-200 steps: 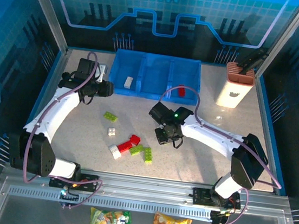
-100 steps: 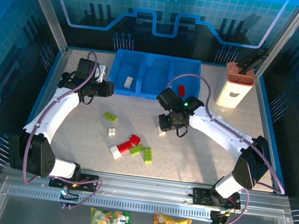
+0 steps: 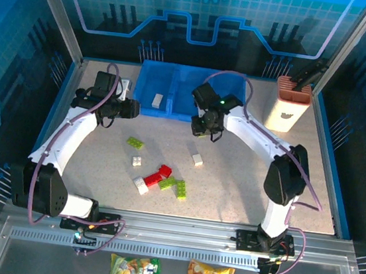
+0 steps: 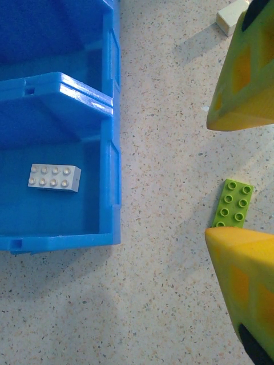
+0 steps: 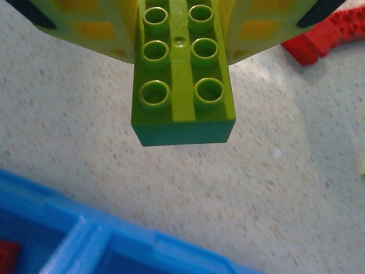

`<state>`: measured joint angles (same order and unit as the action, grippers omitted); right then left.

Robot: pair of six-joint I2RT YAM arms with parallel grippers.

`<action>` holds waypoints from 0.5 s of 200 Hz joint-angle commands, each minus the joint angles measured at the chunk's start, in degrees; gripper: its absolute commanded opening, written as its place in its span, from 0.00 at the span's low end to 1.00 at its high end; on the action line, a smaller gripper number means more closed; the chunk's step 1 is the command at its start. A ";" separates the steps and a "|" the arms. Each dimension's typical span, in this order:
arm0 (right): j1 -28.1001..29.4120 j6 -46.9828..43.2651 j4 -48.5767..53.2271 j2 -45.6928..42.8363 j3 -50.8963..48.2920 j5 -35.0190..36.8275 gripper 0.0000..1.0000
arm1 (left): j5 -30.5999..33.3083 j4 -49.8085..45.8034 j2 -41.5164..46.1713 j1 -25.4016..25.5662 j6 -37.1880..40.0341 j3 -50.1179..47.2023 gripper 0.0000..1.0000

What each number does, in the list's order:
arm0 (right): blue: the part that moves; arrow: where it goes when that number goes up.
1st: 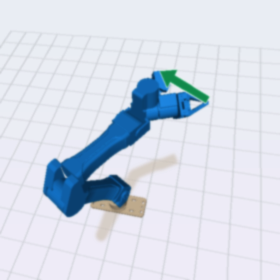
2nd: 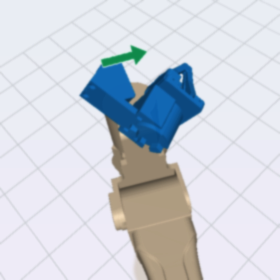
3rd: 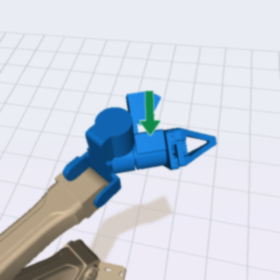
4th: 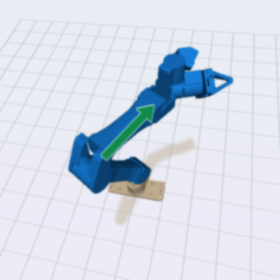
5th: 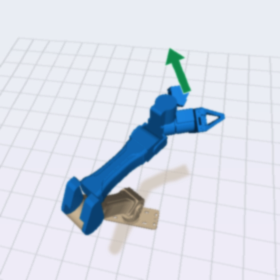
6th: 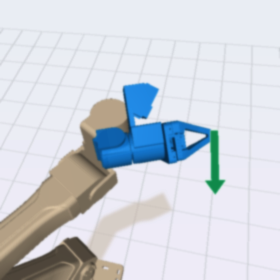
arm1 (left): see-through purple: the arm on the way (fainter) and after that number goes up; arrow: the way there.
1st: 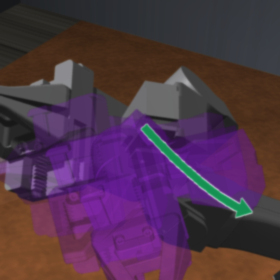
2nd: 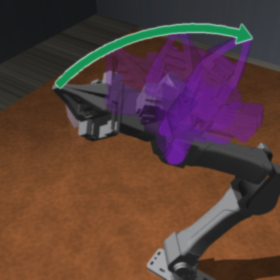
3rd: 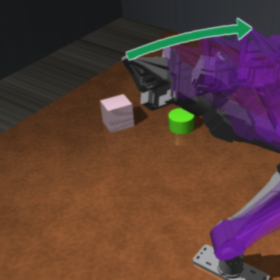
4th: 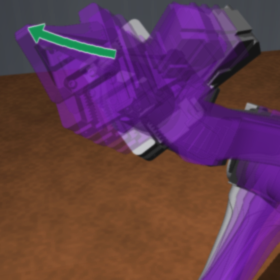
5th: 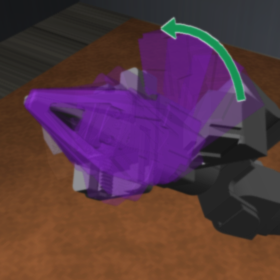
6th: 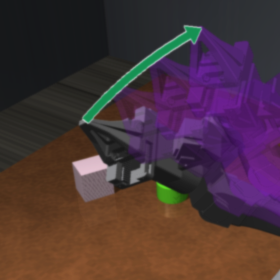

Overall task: Sort the legos into containers by color
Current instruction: Place the lego in the container.

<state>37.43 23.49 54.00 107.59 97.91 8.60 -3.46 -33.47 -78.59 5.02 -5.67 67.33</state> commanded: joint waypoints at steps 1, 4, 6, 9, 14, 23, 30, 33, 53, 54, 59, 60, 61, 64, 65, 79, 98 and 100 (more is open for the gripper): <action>-0.19 -0.63 -1.73 3.95 5.80 -4.14 0.33 | -0.18 0.95 0.54 -0.53 0.40 -0.53 0.49; -0.12 -0.50 -2.24 4.55 6.42 -4.68 0.33 | -0.16 0.95 0.54 -0.47 0.40 -0.53 0.49; -0.09 -0.38 -2.61 4.93 6.79 -4.98 0.33 | -0.21 0.95 0.54 -0.52 0.42 -0.53 0.49; 0.00 -0.21 -3.05 5.52 7.46 -5.49 0.33 | -0.10 0.95 0.54 -0.53 0.40 -0.53 0.49; 0.16 0.17 -3.71 6.57 8.63 -6.06 0.33 | -0.07 0.95 0.54 -0.53 0.40 -0.53 0.49; 0.73 0.57 -4.60 8.69 11.07 -6.39 0.33 | 0.11 0.95 0.54 -0.52 0.39 -0.49 0.49; 1.18 0.98 -5.37 10.27 12.97 -6.32 0.33 | 0.20 0.95 0.53 -0.53 0.37 -0.53 0.49; 1.38 0.98 -5.76 10.87 13.65 -6.29 0.33 | 0.13 1.00 0.54 -0.58 0.34 -0.53 0.49; 2.51 1.90 -9.14 15.01 18.38 -5.55 0.32 | 0.39 1.09 0.54 -0.53 0.11 -0.56 0.49; 2.58 1.95 -9.46 15.23 18.55 -5.54 0.32 | 0.39 1.11 0.54 -0.53 0.16 -0.54 0.49; 2.84 2.20 -10.77 16.03 19.30 -5.46 0.32 | 0.43 1.09 0.53 -0.53 0.14 -0.62 0.49; 2.88 2.23 -11.03 16.23 19.41 -5.41 0.32 | 0.45 1.11 0.54 -0.53 0.18 -0.62 0.49; 2.94 2.25 -11.24 16.41 19.55 -5.42 0.32 | 0.46 1.08 0.54 -0.53 0.12 -0.62 0.49; 3.05 2.39 -12.12 16.88 19.86 -5.17 0.32 | 0.47 1.09 0.52 -0.53 0.06 -0.62 0.49; 3.11 2.50 -12.45 17.05 20.04 -5.08 0.32 | 0.48 1.11 0.57 -0.53 0.05 -0.62 0.49; 3.84 2.63 -17.15 18.79 20.90 -4.23 0.32 | 0.65 1.22 0.71 -0.53 -0.03 -0.72 0.49; 5.16 1.70 -24.51 20.89 21.35 -2.42 0.31 | 0.18 1.64 1.06 -0.54 -0.62 -0.87 0.48; 5.30 1.62 -25.14 21.19 21.47 -2.26 0.31 | 0.12 1.70 1.13 -0.54 -0.65 -0.88 0.48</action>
<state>40.91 25.06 39.64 125.93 117.12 4.29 -3.29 -33.04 -78.59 5.02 -5.69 67.33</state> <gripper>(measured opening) 0.317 0.487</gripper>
